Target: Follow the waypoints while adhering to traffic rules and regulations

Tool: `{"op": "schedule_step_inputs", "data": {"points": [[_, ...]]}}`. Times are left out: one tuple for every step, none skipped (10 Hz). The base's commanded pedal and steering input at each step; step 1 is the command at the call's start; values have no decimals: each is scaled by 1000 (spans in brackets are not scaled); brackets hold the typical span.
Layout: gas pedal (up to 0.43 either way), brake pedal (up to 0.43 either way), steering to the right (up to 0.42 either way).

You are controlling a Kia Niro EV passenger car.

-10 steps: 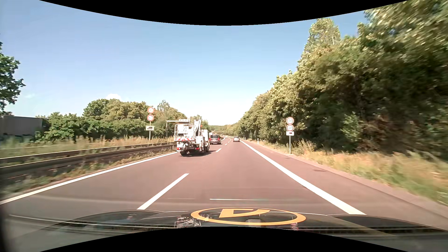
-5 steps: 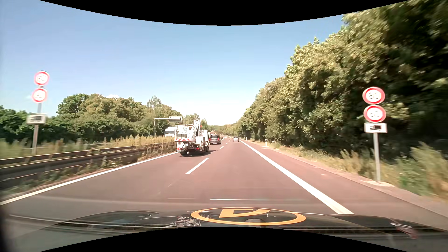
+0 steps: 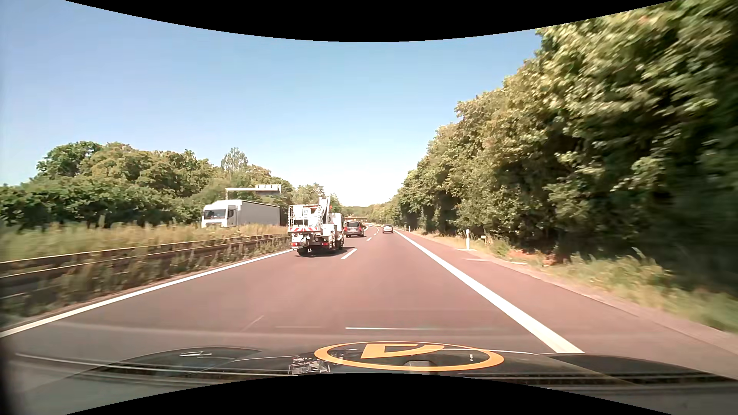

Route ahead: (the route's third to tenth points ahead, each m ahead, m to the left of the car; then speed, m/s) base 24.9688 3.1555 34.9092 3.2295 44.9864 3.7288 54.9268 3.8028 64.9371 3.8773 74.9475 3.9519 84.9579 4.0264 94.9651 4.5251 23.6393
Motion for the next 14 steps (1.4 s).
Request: {"op": "schedule_step_inputs", "data": {"points": [[228,0,-1],[228,0,-1],[228,0,-1],[228,0,-1],[228,0,-1],[228,0,-1],[228,0,-1],[228,0,-1],[228,0,-2],[228,0,-1],[228,0,-1],[228,0,-2],[228,0,-2],[228,0,-2]]}}
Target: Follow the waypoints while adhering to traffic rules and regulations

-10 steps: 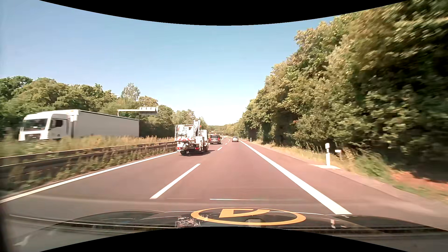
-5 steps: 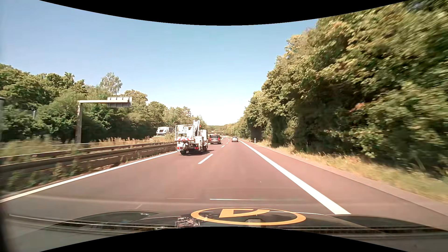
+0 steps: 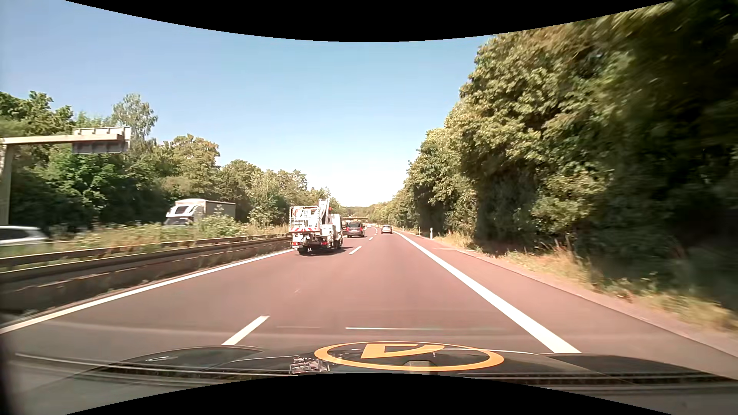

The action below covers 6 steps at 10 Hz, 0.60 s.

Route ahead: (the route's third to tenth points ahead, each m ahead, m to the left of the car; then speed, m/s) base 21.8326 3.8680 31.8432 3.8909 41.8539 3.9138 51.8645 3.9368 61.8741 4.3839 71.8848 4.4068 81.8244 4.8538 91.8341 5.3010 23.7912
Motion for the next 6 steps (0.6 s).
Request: {"op": "schedule_step_inputs", "data": {"points": [[228,0,-2],[228,0,-2],[228,0,-2],[220,0,-2],[220,0,-2],[220,0,-2]]}}
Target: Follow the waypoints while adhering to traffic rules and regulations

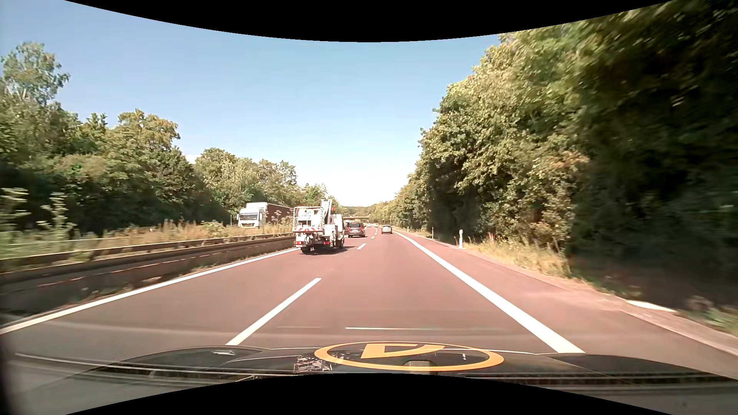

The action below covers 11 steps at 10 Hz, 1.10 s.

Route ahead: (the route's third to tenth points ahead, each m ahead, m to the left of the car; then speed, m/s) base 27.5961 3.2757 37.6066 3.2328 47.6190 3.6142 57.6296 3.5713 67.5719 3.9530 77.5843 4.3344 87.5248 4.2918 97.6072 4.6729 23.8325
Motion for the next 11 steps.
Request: {"op": "schedule_step_inputs", "data": {"points": [[209,0,-2],[197,0,-2],[189,0,-2],[189,0,-2],[197,0,-2],[220,0,-2],[228,0,-2],[228,0,-2],[228,0,-2],[228,0,-2],[228,0,-2]]}}
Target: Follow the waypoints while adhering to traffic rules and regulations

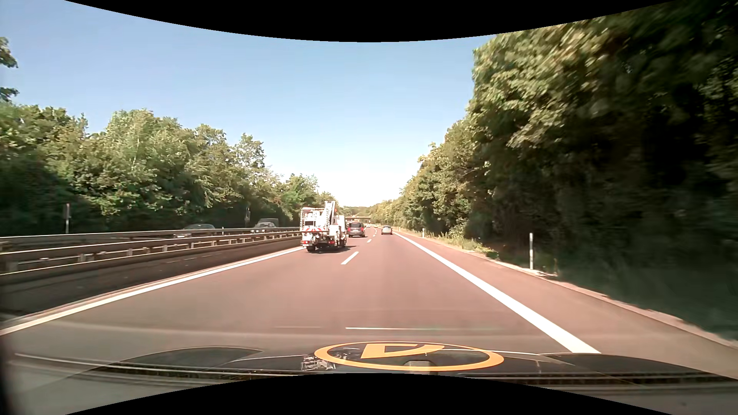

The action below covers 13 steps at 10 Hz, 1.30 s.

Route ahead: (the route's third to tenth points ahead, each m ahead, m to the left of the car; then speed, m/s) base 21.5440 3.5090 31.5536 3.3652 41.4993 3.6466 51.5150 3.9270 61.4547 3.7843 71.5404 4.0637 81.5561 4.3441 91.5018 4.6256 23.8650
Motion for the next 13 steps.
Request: {"op": "schedule_step_inputs", "data": {"points": [[228,0,-2],[228,0,-2],[228,0,-2],[228,0,-2],[228,0,-2],[228,0,-2],[228,0,-2],[228,0,-2],[228,0,-4],[228,0,-3],[220,0,-4],[197,0,-4],[177,0,-4]]}}
